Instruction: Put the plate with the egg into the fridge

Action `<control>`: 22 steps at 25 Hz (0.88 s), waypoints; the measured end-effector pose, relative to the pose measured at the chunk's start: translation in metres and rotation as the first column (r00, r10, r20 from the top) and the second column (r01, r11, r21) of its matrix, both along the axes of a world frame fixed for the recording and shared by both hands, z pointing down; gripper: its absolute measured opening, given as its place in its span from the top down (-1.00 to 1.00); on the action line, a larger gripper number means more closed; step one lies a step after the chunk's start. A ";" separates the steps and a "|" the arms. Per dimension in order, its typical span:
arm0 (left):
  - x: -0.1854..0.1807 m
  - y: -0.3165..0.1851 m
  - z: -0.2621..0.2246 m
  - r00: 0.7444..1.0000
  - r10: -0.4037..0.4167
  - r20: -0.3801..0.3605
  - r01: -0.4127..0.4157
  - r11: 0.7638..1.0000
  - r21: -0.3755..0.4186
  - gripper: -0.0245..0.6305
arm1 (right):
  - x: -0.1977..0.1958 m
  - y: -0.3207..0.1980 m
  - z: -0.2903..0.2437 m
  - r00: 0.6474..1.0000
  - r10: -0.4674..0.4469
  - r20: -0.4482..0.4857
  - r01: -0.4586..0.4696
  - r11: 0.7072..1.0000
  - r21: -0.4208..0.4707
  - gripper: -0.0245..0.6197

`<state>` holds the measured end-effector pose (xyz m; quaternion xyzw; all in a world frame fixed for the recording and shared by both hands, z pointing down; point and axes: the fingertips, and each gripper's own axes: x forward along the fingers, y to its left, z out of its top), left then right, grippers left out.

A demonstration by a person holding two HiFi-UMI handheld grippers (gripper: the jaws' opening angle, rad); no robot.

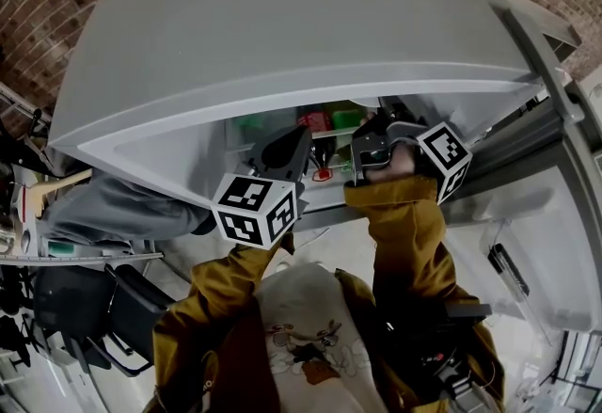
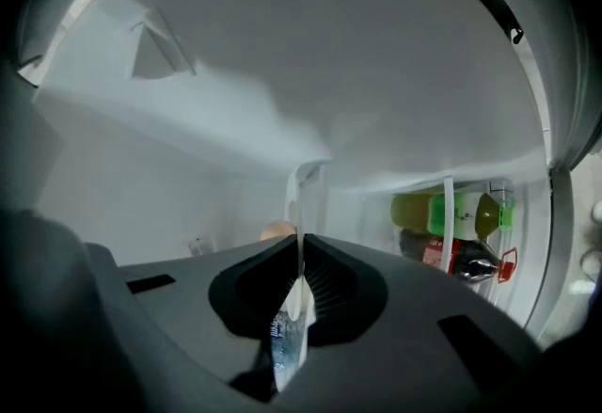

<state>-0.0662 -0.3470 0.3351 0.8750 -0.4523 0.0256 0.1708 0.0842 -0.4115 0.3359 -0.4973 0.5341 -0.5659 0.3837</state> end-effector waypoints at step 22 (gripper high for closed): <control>-0.016 0.005 0.000 1.000 -0.020 -0.016 0.020 1.000 0.000 0.90 | 0.001 -0.011 0.009 0.998 0.043 0.037 -0.043 0.999 -0.005 0.88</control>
